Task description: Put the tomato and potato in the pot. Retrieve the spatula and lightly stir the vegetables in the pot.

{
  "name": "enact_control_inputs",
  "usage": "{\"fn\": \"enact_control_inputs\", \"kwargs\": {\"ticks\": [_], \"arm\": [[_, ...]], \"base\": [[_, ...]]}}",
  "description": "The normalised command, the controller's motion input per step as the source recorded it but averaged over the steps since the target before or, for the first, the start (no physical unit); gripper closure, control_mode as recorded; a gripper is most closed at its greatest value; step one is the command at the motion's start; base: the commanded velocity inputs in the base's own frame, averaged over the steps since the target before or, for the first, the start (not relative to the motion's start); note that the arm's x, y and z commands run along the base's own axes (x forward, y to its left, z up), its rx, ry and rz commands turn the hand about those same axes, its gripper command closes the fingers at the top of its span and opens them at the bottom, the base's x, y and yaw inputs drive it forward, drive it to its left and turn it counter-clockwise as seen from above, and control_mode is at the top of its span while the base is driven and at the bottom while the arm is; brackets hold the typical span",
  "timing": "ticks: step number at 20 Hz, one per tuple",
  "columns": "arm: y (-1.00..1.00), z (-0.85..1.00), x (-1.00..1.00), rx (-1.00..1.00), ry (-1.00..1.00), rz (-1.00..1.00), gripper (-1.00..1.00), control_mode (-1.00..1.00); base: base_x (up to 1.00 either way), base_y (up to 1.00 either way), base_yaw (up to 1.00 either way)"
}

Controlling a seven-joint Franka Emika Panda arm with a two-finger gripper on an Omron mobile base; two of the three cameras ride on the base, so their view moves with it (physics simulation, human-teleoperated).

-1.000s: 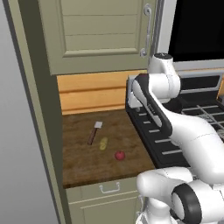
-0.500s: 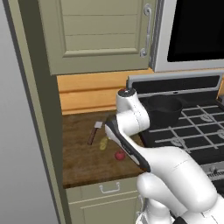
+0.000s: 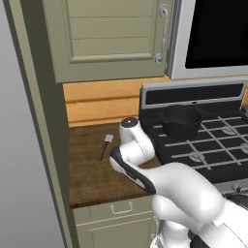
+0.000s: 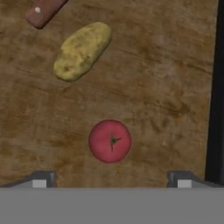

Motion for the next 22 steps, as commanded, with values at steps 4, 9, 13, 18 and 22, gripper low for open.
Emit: {"fn": "enact_control_inputs", "kwargs": {"ticks": [4,9,13,18,22], "arm": [[0.00,-0.48,0.36,0.00,0.09,0.00,-1.00,-1.00],[0.00,-0.46,0.08,0.00,0.07,0.00,-1.00,-1.00],[0.00,-0.42,0.00,0.00,0.06,0.00,-1.00,-1.00],[0.00,-0.37,0.00,0.00,0.06,-0.03,-1.00,-1.00],[0.00,-0.33,0.00,0.00,0.03,-0.04,1.00,-1.00]], "base": [[0.00,0.00,0.00],[0.00,0.00,0.00],[0.00,0.00,0.00],[0.00,0.00,0.00],[0.00,0.00,0.00]]}}
